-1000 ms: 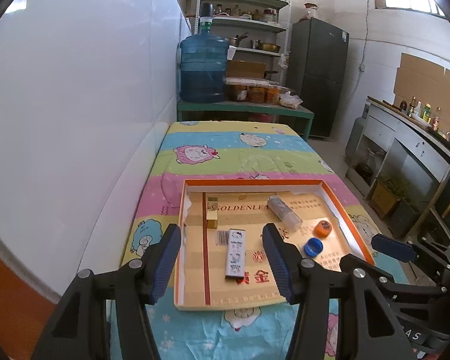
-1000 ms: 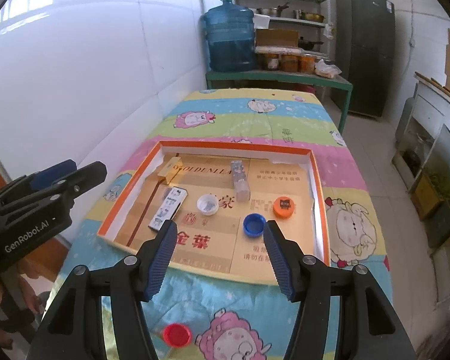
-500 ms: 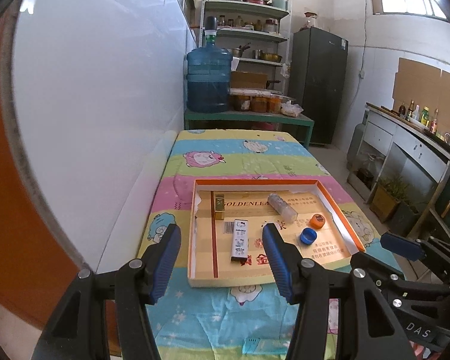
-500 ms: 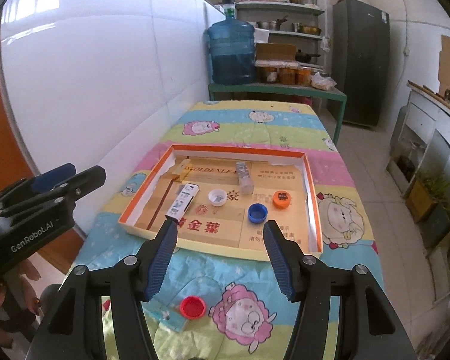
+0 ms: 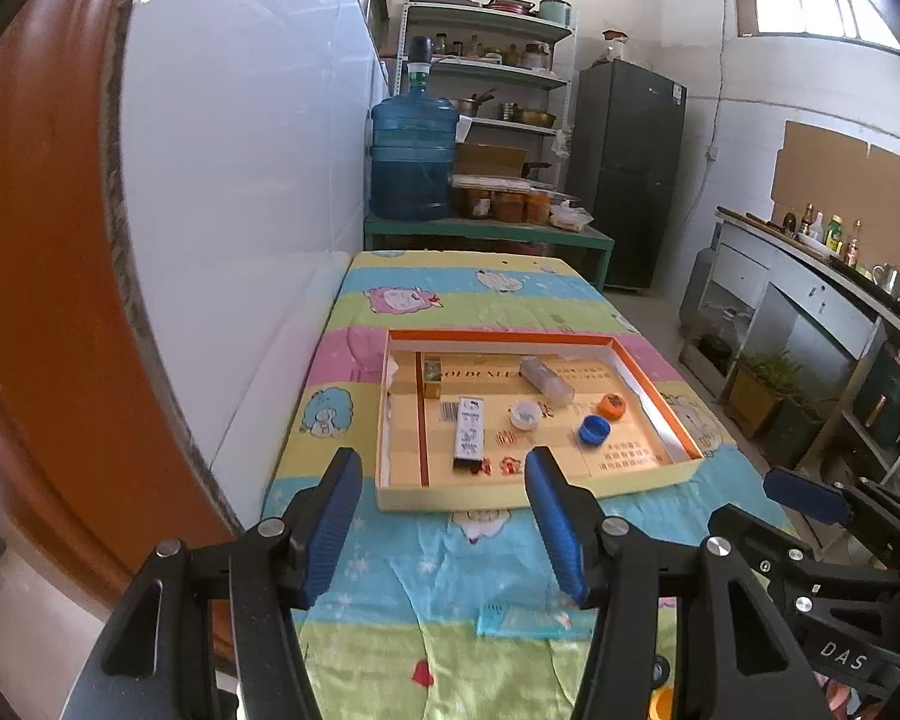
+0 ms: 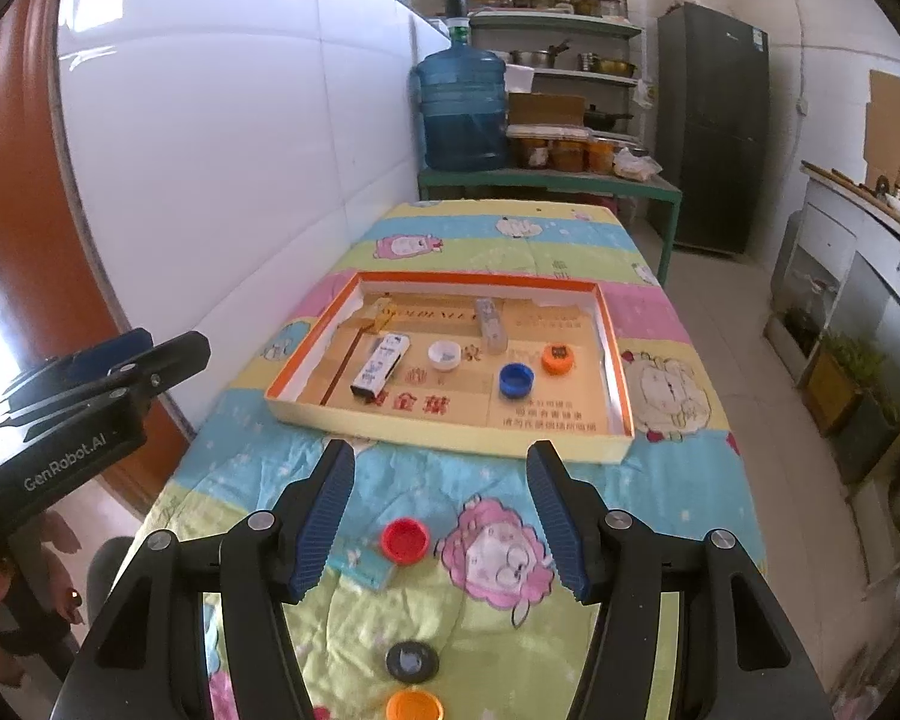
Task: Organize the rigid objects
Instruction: 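Withdraw both open tools from the tray toward the items on the quilt, then close the right tool around the orange cup on the quilt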
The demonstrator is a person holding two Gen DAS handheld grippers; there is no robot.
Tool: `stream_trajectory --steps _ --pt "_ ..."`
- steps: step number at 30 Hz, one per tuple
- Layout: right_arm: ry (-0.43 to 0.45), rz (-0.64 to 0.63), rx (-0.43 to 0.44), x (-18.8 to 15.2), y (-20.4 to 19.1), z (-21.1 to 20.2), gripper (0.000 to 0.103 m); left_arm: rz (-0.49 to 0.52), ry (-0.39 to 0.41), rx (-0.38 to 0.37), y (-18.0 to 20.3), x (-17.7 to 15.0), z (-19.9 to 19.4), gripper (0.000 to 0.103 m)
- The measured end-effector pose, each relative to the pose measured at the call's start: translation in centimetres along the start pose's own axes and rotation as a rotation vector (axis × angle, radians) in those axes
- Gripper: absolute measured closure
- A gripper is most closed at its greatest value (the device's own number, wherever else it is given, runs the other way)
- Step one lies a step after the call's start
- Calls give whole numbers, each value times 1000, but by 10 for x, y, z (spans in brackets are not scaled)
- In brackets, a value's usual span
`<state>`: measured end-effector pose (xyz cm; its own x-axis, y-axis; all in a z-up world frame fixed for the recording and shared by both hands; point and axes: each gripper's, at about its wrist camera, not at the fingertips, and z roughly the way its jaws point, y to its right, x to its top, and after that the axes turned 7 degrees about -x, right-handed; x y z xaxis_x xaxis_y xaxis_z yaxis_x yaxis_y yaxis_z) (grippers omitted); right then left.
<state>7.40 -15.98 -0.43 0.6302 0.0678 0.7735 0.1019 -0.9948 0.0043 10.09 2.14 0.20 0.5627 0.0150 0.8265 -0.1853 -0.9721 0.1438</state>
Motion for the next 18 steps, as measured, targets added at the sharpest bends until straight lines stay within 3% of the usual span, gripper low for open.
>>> stream_trajectory --steps 11,18 --pt "-29 -9 8 -57 -6 -17 41 -8 0 -44 4 -40 -15 47" --pt "-120 -26 20 -108 -17 2 41 -2 -32 -71 9 -69 -11 47"
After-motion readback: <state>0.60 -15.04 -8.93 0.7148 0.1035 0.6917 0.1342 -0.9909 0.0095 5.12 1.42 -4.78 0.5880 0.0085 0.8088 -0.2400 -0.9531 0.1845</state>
